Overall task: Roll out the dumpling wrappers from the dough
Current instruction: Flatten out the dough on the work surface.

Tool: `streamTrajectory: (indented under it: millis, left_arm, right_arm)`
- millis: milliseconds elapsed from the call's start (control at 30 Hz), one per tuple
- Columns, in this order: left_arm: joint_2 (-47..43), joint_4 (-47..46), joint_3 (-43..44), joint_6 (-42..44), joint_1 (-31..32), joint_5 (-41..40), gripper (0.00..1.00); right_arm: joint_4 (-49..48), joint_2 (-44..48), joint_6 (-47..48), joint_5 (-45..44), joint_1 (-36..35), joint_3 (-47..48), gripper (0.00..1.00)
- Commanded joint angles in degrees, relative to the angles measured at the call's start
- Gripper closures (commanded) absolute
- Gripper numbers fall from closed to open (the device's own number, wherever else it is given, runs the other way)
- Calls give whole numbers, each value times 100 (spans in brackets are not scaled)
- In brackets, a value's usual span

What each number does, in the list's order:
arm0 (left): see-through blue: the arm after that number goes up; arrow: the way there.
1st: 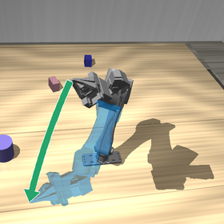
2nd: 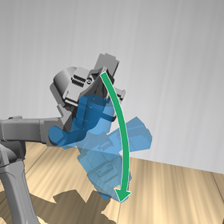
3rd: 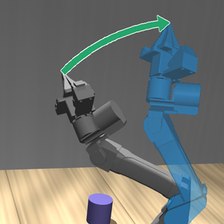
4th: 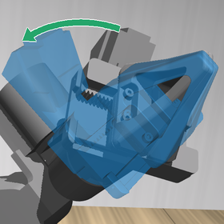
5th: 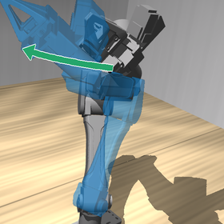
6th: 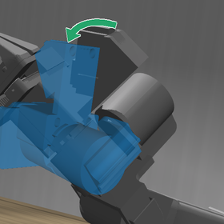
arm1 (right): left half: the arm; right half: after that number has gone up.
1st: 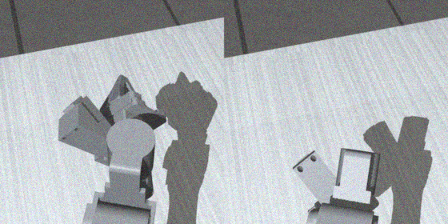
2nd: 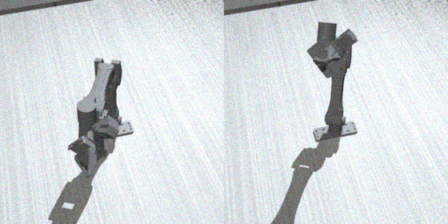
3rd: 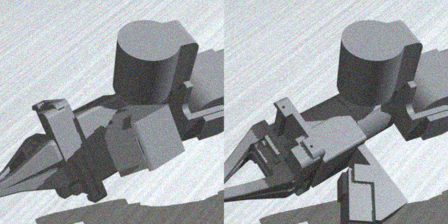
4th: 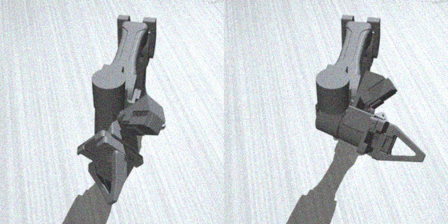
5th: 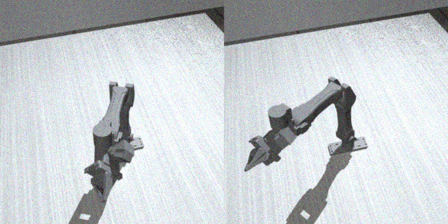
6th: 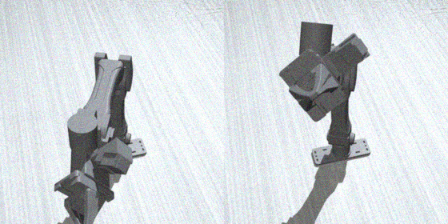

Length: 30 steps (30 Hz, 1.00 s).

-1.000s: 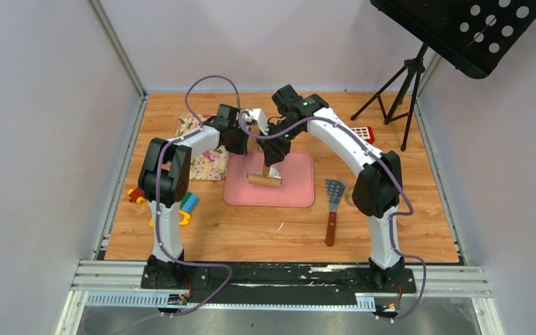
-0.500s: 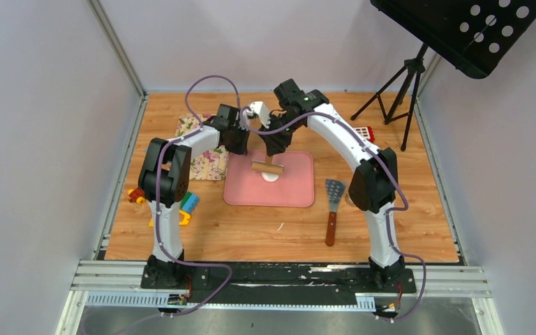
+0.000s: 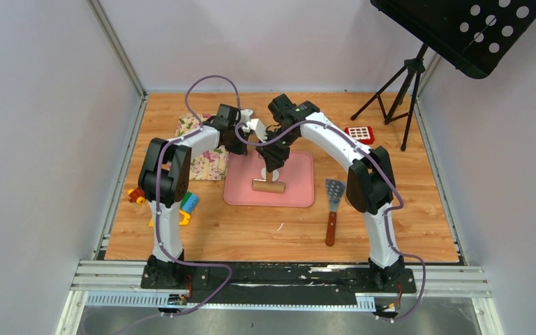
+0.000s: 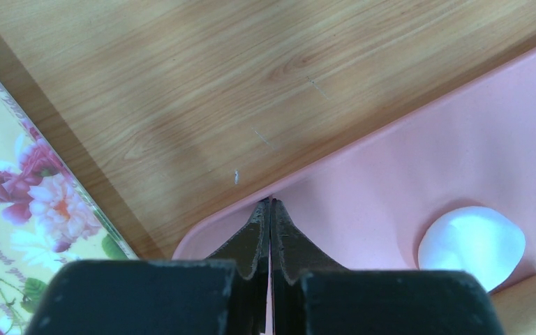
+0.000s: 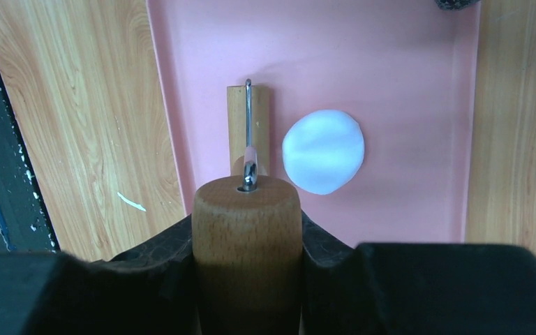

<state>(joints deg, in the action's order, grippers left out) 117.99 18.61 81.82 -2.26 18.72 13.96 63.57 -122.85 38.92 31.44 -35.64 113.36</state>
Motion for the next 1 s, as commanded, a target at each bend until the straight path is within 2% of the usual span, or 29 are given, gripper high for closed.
streamTrajectory:
  millis: [0,100,200,400,700,967]
  left_arm:
    - [109,127,65,56,-9,-211,100]
    - [104,126,68,55,-4,-226,100]
    - [122,125,67,55,-8,-218,100]
    - [129,116,62,53,-9,-218,100]
    - [154,119,71,59,-9,-236,100]
    - [181,115,90,49,-9,-224,100]
  right_arm:
    - [94,273,239,190,-18,103,100]
    - [144,588,188,440,23,464,100]
    - [52,765,203,158,58,744,100]
    - [-22,514,310,-186,204,984,100]
    - [-179,-39,400,-371,194,631,100]
    - [-233,126,520,-386,24,-121,100]
